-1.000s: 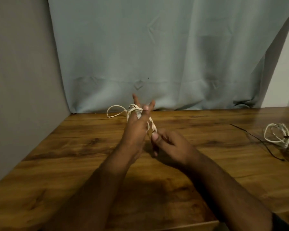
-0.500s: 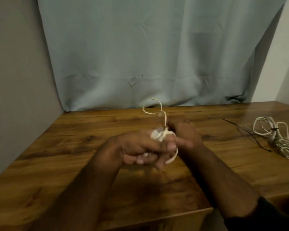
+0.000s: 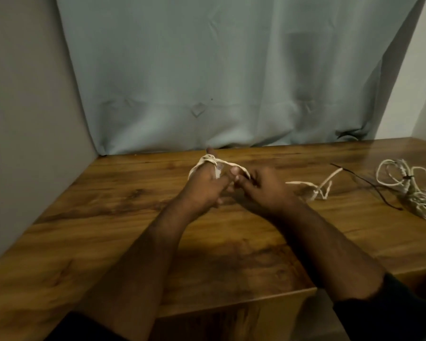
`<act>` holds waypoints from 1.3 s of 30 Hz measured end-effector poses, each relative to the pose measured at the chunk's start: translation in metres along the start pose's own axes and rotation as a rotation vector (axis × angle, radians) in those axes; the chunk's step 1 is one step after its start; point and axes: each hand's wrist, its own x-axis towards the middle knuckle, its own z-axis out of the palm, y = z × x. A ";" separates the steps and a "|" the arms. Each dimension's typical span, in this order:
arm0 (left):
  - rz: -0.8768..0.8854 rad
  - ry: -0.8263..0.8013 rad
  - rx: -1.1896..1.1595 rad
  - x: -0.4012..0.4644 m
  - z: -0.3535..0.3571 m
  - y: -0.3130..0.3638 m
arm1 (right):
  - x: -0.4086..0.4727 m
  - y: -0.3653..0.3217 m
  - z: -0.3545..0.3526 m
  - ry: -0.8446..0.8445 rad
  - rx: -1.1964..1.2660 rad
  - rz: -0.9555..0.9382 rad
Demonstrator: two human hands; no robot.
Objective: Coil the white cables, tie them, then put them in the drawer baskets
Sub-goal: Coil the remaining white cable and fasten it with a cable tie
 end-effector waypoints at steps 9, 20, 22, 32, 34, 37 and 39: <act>-0.007 0.140 -0.556 0.014 -0.007 0.007 | 0.002 0.003 0.012 -0.290 -0.204 -0.088; -0.158 -0.553 -0.704 -0.009 -0.031 0.024 | 0.002 0.006 0.004 -0.103 -0.428 -0.056; -0.249 -0.731 -0.341 -0.014 -0.021 0.022 | 0.002 0.002 0.000 -0.091 -0.397 0.055; 0.001 -0.238 0.683 0.000 -0.004 -0.004 | 0.011 0.007 0.002 0.087 -0.413 0.158; 0.195 -0.102 0.892 0.002 -0.006 -0.011 | 0.011 0.006 0.005 -0.024 -0.252 0.068; 0.259 -0.054 0.719 0.006 -0.010 -0.018 | 0.008 0.002 0.008 -0.135 -0.043 -0.005; 0.263 -0.009 0.559 0.006 -0.006 -0.019 | 0.006 0.004 0.010 -0.117 0.072 -0.029</act>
